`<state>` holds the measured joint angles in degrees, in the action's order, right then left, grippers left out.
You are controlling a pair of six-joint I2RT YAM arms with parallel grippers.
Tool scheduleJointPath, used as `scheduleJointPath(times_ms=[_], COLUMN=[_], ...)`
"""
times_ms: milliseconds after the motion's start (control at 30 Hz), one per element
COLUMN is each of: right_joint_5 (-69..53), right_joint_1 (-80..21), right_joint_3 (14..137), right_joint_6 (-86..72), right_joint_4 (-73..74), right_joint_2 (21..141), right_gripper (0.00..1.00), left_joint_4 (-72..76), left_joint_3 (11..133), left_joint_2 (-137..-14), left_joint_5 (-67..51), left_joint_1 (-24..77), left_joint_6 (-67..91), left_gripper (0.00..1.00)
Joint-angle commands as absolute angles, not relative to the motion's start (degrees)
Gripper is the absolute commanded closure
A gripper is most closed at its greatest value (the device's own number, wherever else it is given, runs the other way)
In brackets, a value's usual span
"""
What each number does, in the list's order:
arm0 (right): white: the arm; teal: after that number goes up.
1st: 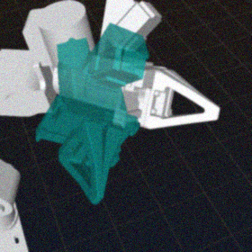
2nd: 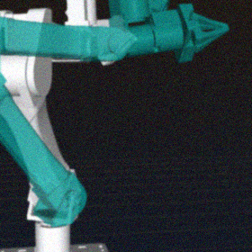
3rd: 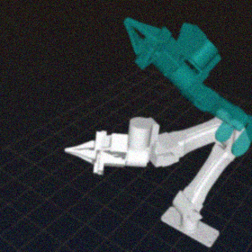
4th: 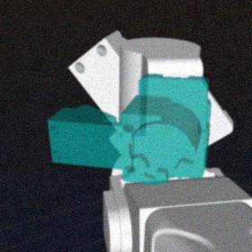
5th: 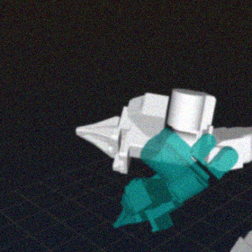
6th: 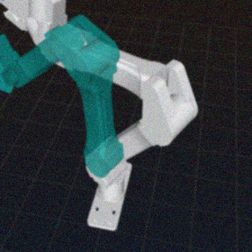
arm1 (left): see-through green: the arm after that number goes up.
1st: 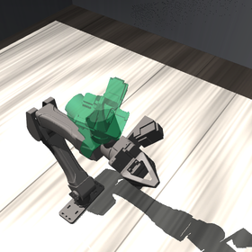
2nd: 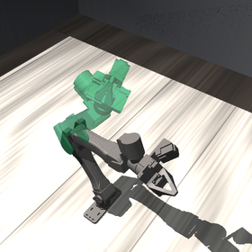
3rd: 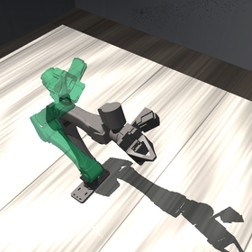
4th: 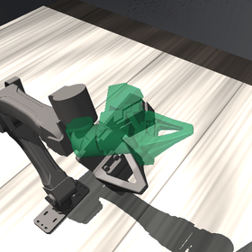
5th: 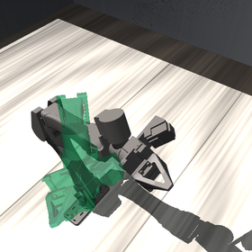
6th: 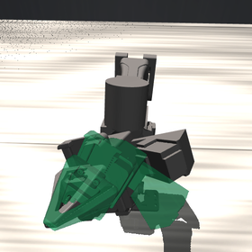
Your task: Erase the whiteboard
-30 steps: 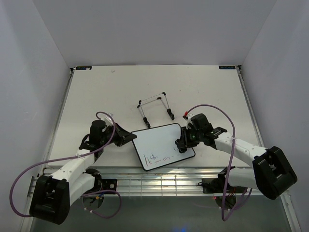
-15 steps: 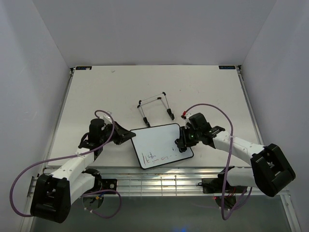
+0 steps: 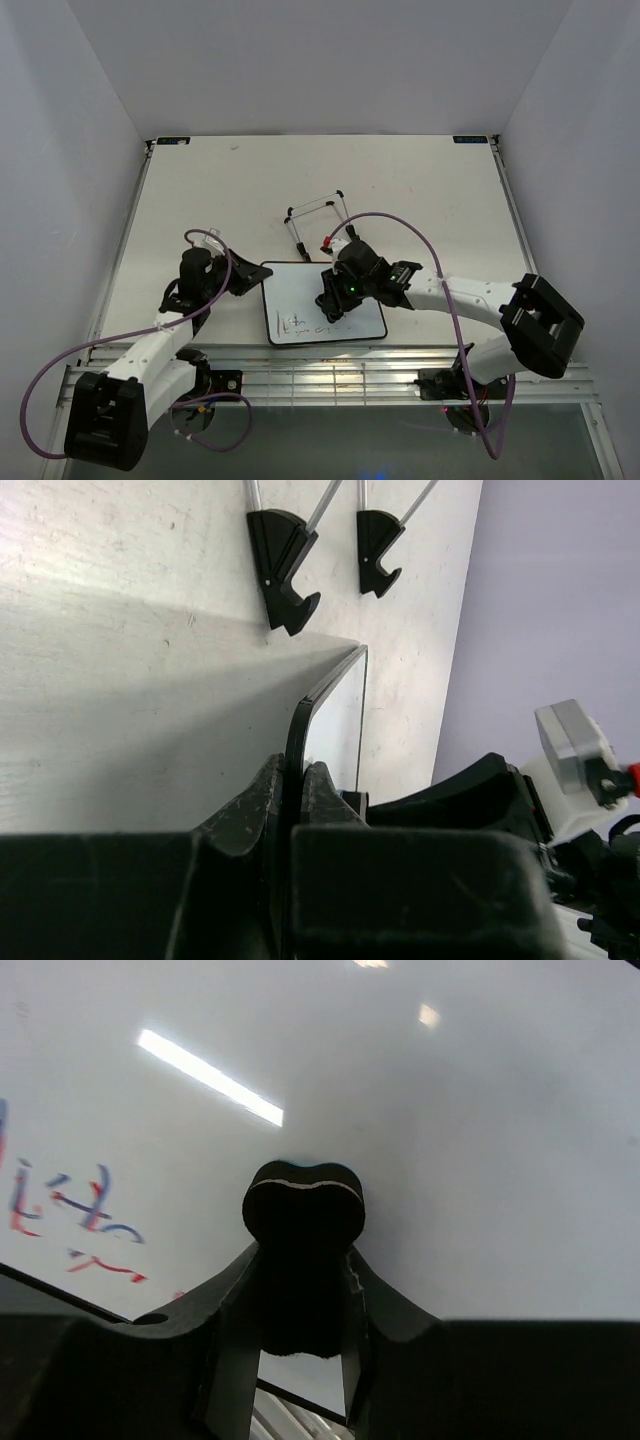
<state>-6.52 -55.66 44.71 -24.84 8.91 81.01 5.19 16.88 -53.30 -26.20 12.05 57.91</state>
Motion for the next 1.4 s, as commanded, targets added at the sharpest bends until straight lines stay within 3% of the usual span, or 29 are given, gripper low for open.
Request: scheduleJointPath(times_ms=[0,433,600,867,1367], right_joint_5=[-16.9,-10.0,-0.3,4.3,9.1], right_joint_1=[-61.2,-67.6,-74.4,-77.3,-70.8], right_joint_3=[47.3,51.9,62.9,71.2,60.1], right_joint_6=[-30.1,-28.7,-28.5,-27.8,-28.9], right_joint_4=[0.7,8.1,15.6,20.8,22.2], right_joint_2=[85.3,81.1,86.9,95.2,94.7], right_gripper=[0.92,0.92,0.92,0.92,0.92], left_joint_4=[3.4,3.2,5.2,4.3,5.4], left_joint_3=[15.2,11.0,9.8,9.8,10.1], left_joint_2=[-52.6,-46.9,-47.7,-46.5,-46.8], left_joint_5=[-25.1,-18.6,-18.6,-17.9,-20.7], left_joint_1=[14.1,14.0,14.0,14.0,14.0], left_joint_6=[58.4,63.9,65.0,65.0,62.8], left_gripper=[1.00,1.00,1.00,1.00,1.00])
